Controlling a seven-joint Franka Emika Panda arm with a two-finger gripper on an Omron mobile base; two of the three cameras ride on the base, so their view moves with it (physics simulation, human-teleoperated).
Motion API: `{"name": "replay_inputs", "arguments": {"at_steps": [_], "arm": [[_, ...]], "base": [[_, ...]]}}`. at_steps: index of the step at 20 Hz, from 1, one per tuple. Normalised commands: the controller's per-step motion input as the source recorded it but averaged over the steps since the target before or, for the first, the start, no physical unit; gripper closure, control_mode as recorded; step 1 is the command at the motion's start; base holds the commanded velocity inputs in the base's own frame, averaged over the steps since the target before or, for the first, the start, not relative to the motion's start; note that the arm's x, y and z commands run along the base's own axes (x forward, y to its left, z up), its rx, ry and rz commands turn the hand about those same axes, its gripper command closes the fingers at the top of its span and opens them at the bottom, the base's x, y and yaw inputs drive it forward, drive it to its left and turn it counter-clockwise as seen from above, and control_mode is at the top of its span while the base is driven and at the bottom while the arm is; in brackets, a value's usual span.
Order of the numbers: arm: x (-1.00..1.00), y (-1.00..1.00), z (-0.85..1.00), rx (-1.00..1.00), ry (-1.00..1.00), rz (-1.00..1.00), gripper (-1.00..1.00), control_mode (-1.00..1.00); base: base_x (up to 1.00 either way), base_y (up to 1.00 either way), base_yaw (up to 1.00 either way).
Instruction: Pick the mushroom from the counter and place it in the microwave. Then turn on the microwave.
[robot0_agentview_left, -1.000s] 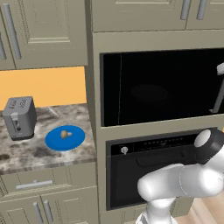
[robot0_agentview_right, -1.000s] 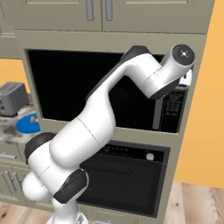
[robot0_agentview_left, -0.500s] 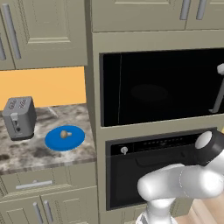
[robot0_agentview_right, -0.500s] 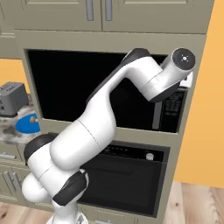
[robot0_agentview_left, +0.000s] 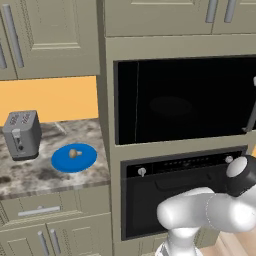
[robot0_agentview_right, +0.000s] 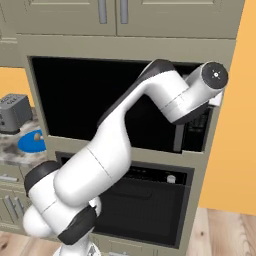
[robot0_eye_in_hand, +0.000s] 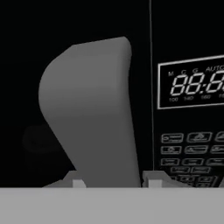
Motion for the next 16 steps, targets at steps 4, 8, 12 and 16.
{"name": "replay_inputs", "arguments": {"at_steps": [4,8,12,16], "arm": [[-0.43,0.13,-0.16,0.00,-0.13,0.00,1.00,-1.00],[-0.45,0.20,-0.19,0.00,-0.12,0.00,1.00,-1.00],[-0.46,0.22,-0.17,0.00,-0.09,0.00,1.00,-1.00],[-0.46,0.24,-0.12,0.00,-0.04,0.00,1.00,-1.00]], "base": [[0.00,0.00,0.00],[0.00,0.00,0.00],[0.00,0.00,0.00],[0.00,0.00,0.00]]}}
